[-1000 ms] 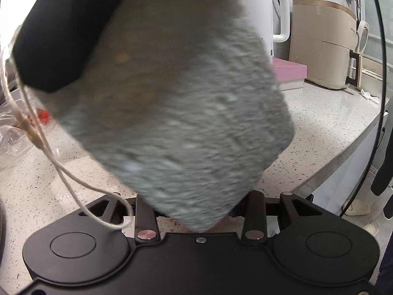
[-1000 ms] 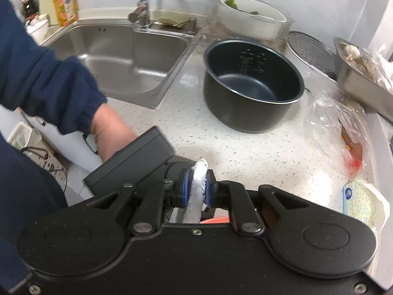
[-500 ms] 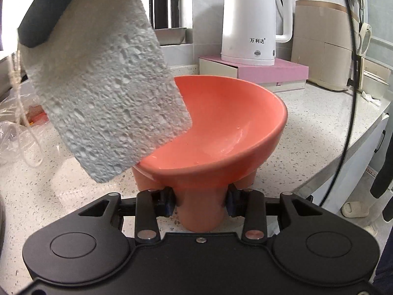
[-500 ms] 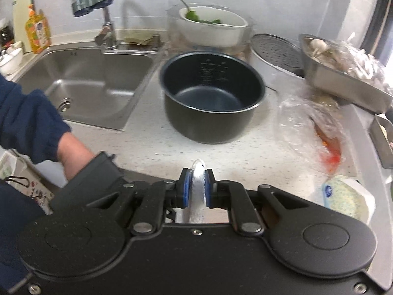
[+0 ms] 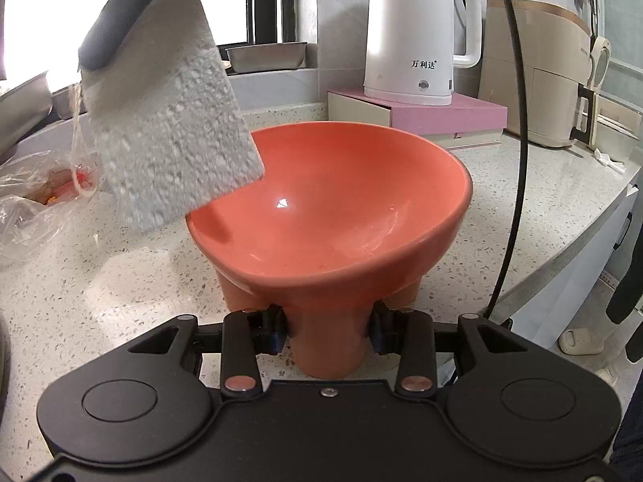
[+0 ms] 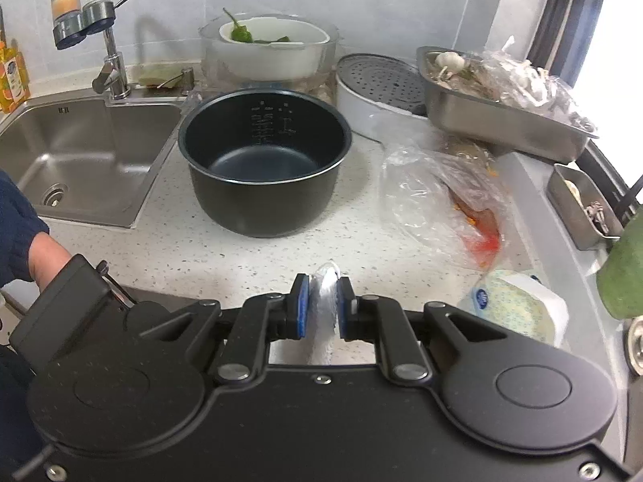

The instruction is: Clean bowl

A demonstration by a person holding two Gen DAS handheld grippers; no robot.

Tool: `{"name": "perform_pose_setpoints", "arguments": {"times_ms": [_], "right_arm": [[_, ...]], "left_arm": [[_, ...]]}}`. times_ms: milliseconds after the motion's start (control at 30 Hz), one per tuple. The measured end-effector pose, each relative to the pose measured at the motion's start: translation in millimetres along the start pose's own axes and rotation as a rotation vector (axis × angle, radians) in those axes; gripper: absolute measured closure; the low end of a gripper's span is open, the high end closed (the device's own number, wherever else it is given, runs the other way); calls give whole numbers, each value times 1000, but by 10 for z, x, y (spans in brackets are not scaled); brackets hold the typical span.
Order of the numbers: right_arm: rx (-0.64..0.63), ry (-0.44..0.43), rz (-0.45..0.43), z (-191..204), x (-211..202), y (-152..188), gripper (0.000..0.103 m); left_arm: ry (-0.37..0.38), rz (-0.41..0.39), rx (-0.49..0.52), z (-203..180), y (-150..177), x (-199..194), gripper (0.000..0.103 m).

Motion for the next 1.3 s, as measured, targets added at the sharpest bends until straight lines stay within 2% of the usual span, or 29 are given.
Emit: {"name": "perform_pose_setpoints", "arguments": {"times_ms": [400,767,1300], "right_arm": [[40,81,-17,-315,-246,114,87],[80,133,5,-510,-468,377,88],[71,93,136,-137,-549,1106,88]], "left_arm": [[2,4,8,10,-1,-2,65],[0,10,16,7,-3,1,65],[-8,15,11,-2,-2,9,65]]}}
Point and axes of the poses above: each gripper's, at about its wrist camera, not at the fingertips, and x roughly the way its jaws point, z to its left, y to its underside, the point moved 7 cm from there along x, roughly the way its jaws point, and after that the axes turned 2 degrees about -z, right-handed, at the moved point
